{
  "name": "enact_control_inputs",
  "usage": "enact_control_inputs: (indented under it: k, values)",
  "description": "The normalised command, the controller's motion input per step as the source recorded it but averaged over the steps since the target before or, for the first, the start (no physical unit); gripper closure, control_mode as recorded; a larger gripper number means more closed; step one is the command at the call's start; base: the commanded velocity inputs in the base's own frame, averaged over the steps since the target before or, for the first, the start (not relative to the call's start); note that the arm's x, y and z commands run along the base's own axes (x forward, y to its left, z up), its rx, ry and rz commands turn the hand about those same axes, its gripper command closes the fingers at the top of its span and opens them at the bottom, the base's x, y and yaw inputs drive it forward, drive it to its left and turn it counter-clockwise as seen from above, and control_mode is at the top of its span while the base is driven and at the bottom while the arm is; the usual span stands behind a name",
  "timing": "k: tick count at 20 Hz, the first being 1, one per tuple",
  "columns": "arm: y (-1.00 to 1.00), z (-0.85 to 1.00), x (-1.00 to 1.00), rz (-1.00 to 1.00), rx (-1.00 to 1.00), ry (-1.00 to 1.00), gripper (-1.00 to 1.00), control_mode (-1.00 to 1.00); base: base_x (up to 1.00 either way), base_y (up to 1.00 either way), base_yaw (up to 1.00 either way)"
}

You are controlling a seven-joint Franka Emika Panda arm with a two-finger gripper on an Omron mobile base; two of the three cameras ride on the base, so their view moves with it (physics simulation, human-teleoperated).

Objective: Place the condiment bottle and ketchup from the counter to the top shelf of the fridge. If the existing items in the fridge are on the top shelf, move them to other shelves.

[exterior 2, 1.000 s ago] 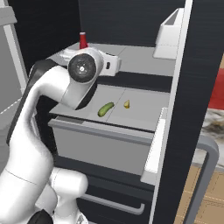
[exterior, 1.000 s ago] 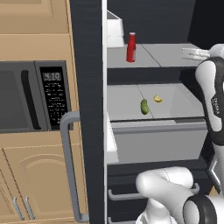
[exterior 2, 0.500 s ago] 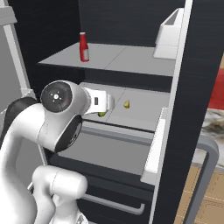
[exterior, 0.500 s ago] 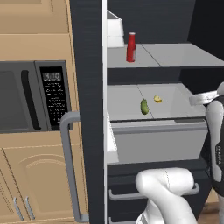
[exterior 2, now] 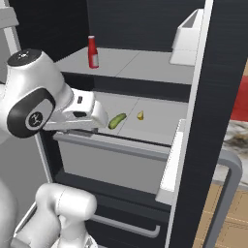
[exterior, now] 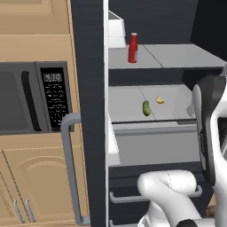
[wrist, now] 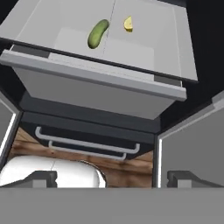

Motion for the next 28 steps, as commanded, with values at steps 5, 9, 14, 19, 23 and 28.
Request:
enact_control_inputs:
  k: [5,9,14,19,23,28]
  values:
    - [0.08,0.01,0.0,-0.04,0.0,0.12,-1.0,-1.0,0.0,0.0,0.0]
    - [0.11,-0.09,-0.67,0.01,0.0,-0.29,-1.0,-1.0,0.0,0.0,0.0]
    - [0.24,-0.02,-0.69,0.01,-0.01,-0.57,-1.0,-1.0,0.0,0.0,0.0]
    - [0.0,-0.02,-0.26,0.0,0.0,-0.01,-1.0,-1.0,0.0,0.0,0.0]
    - [0.0,0.0,0.0,0.0,0.0,0.0,-1.0,1.0,-1.0,0.0,0.02]
    - [0.0,0.0,0.0,0.0,0.0,0.0,-1.0,1.0,-1.0,0.0,0.01]
